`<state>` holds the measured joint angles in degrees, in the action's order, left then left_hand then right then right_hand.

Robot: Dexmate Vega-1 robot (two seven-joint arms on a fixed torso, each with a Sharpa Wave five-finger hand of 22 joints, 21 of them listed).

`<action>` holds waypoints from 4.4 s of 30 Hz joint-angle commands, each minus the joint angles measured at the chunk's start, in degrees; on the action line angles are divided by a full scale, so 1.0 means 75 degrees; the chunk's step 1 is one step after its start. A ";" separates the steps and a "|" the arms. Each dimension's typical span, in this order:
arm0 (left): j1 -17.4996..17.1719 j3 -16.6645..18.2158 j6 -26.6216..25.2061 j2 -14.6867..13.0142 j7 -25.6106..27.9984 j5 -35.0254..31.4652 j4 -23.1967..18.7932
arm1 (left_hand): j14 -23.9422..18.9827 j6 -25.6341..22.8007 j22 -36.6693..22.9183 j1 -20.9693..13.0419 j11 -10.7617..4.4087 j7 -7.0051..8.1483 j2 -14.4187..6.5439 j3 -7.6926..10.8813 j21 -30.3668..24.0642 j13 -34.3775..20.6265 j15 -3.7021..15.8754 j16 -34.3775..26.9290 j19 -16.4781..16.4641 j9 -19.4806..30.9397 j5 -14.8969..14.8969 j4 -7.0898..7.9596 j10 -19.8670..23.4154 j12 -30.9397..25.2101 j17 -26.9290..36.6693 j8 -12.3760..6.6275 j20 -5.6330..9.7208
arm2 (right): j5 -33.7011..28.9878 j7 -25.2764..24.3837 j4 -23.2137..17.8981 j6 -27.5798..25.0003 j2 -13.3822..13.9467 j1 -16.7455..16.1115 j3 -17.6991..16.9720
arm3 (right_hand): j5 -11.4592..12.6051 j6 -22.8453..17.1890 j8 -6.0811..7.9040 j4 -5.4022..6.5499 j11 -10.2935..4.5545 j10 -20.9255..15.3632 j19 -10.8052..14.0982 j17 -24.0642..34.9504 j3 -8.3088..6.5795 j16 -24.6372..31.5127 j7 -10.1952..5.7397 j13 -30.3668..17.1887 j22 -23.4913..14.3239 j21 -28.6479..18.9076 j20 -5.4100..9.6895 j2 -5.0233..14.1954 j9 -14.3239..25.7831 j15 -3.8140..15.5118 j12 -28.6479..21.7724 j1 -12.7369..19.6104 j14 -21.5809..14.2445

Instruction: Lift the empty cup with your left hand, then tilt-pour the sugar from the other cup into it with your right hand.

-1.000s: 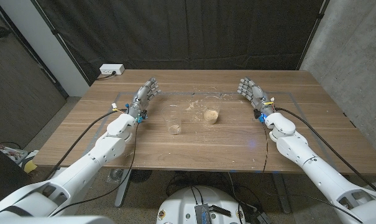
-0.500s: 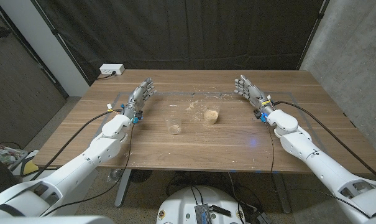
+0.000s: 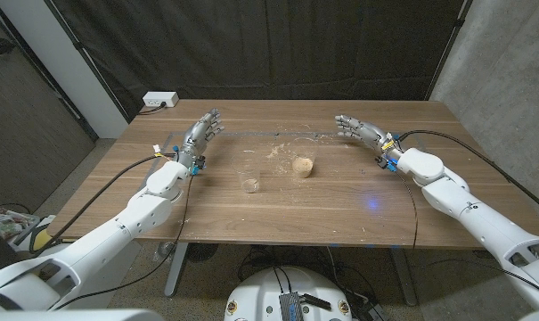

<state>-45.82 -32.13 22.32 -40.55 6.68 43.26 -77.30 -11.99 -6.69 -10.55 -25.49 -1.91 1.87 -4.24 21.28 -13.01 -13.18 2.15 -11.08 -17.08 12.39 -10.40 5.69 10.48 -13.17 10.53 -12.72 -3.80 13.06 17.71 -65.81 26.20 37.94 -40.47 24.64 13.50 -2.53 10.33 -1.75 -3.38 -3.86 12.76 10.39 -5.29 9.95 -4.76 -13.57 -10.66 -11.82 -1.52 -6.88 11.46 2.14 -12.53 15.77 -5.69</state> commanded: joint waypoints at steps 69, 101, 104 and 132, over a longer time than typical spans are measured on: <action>-0.0979 -0.0165 0.0759 -0.0376 0.1514 -0.1112 -0.1110 | -0.0401 -0.0368 -0.0032 -0.0145 -0.0080 0.0057 -0.0008 -0.0002 0.0050 -0.0064 0.0340 -0.0087 -0.0053 0.0011 -0.0004 -0.0070 0.0381 -0.0094 0.0034 -0.0091 0.0017 | -0.3801 -0.0353 -0.1505 -0.0045 0.0944 0.0124 0.1360 | 0.0676 0.1958 0.0168 -0.0645 0.0440 0.1513 -0.0827 0.0001 0.0619 0.0086 -0.0036 0.0072 -0.0025 0.0125 -0.0399 -0.0144 0.0046 -0.0052 0.0084 0.1034 0.1266; -0.0990 -0.0092 0.1218 -0.0428 0.0913 -0.0677 -0.0556 | -0.0418 -0.0389 -0.0033 -0.0154 -0.0063 0.0049 -0.0014 -0.0017 0.0097 -0.0069 0.0348 -0.0060 0.0051 0.0013 -0.0003 -0.0077 0.0408 -0.0067 0.0035 -0.0072 0.0023 | -0.3262 -0.0766 -0.1675 -0.0347 0.0239 -0.0318 0.1387 | 0.0729 0.1799 0.0268 -0.0648 0.0525 0.1426 -0.0795 0.0003 0.0577 0.0130 0.0024 0.0043 -0.0037 0.0058 -0.0537 0.0087 0.0069 -0.0155 -0.0023 0.1210 0.1144; -0.0987 -0.0089 0.1246 -0.0424 0.0855 -0.0628 -0.0505 | -0.0419 -0.0397 -0.0034 -0.0154 -0.0078 0.0052 -0.0014 -0.0018 0.0102 -0.0070 0.0346 -0.0059 0.0065 0.0013 -0.0003 -0.0077 0.0410 -0.0065 0.0035 -0.0074 0.0023 | -0.3235 -0.0773 -0.1629 -0.0364 0.0145 -0.0299 0.1417 | 0.0728 0.1701 0.0314 -0.0644 0.0445 0.0987 -0.0781 0.0008 0.0575 0.0181 0.0036 0.0008 -0.0042 0.0034 -0.0548 0.0173 0.0083 -0.0045 -0.0233 0.1281 0.0967; -0.0796 -0.0123 0.1258 -0.0239 0.0578 -0.0384 -0.0084 | -0.0429 -0.0446 -0.0036 -0.0159 -0.0102 0.0062 -0.0029 -0.0026 0.0111 -0.0076 0.0331 -0.0047 0.0106 0.0016 -0.0003 -0.0079 0.0416 -0.0042 0.0035 -0.0072 0.0018 | -0.1610 -0.0983 -0.0464 0.0542 -0.0841 -0.0591 0.1150 | 0.0670 0.1259 0.0502 -0.0675 0.0448 0.0949 -0.0585 0.0064 0.0384 0.0245 -0.0048 -0.0133 -0.0055 -0.0056 -0.0576 0.0646 0.0142 -0.0006 -0.0354 0.1649 0.0675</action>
<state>-52.51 -32.68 31.95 -43.02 11.90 39.92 -79.12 -14.74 -9.74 -10.53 -26.17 -2.36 2.26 -4.79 21.04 -12.28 -13.44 2.03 -11.53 -16.65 12.38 -10.40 5.45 13.18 -13.52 10.51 -13.16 -3.80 -4.33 10.27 -71.93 27.33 34.09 -42.98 34.35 18.64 7.16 13.83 -6.71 0.51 3.06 7.62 10.55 -2.09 11.47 -4.91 -14.27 -10.80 -11.77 -5.68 -2.64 12.40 1.86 -14.84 27.59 0.06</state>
